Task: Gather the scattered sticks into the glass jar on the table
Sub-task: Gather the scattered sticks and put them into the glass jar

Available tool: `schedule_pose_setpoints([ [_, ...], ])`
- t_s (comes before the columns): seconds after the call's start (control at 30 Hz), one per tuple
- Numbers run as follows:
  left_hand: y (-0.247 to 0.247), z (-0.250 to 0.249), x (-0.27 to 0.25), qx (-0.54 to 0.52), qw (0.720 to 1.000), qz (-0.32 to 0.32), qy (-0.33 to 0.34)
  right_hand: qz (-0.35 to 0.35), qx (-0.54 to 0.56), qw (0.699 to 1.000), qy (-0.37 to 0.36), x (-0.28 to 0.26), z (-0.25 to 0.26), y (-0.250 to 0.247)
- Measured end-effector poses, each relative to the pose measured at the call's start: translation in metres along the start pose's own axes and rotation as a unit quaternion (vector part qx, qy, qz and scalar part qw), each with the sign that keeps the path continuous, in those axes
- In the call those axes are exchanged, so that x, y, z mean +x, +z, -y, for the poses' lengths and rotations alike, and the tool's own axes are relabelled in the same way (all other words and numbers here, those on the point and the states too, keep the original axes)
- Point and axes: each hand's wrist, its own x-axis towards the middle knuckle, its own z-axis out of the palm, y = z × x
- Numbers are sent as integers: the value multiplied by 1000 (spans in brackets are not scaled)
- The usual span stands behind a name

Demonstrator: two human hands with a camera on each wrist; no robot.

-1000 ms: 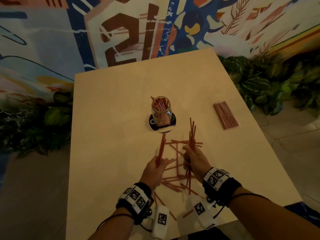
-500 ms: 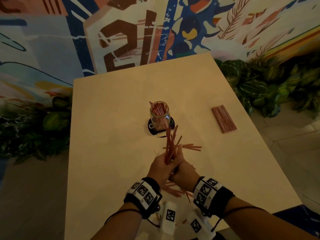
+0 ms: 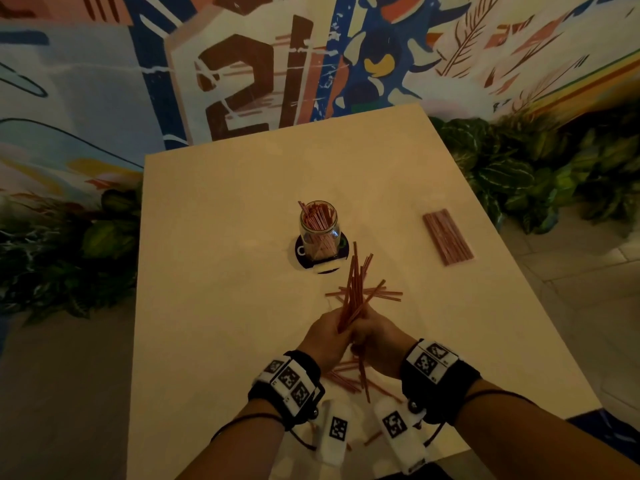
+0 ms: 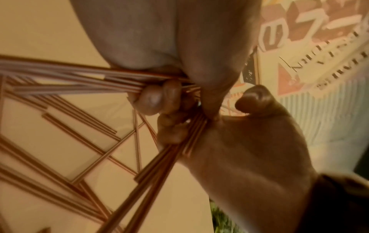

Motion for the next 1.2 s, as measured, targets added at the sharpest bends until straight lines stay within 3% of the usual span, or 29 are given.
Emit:
schedule_pose_setpoints([
  [0.13, 9, -5, -1, 44, 999, -7, 8, -24, 77, 996, 28, -3, 3, 3],
  [0.27, 16, -5, 2, 42, 996, -77, -15, -51, 53, 996, 45, 1, 5, 9],
  [0.43, 13, 8, 11, -133, 979, -136, -74, -46, -12, 999, 17, 6, 6, 20],
  [0.53, 3, 11, 12, -175, 962, -190, -87, -59, -69, 996, -10, 3, 3, 22],
  [0.63, -8, 10, 13, -179, 948, -256, -63, -137, -124, 983, -20, 5, -2, 14],
  [0.7, -14, 2, 11, -199, 940, -276, -36, -199, -73, 977, 34, 10, -9, 6],
  [0.77, -14, -9, 6, -235, 936, -263, 3, -201, 41, 972, 113, 15, -16, 2],
  [0.87, -7, -21, -4, -163, 957, -230, 66, -127, 149, 967, 162, 12, -15, 6],
  [1.0, 3, -22, -16, -99, 969, -195, 115, -68, 195, 970, 126, 11, -8, 12],
  [1.2, -5, -20, -24, -81, 982, -111, 128, -65, 160, 981, 93, 8, 0, 16],
])
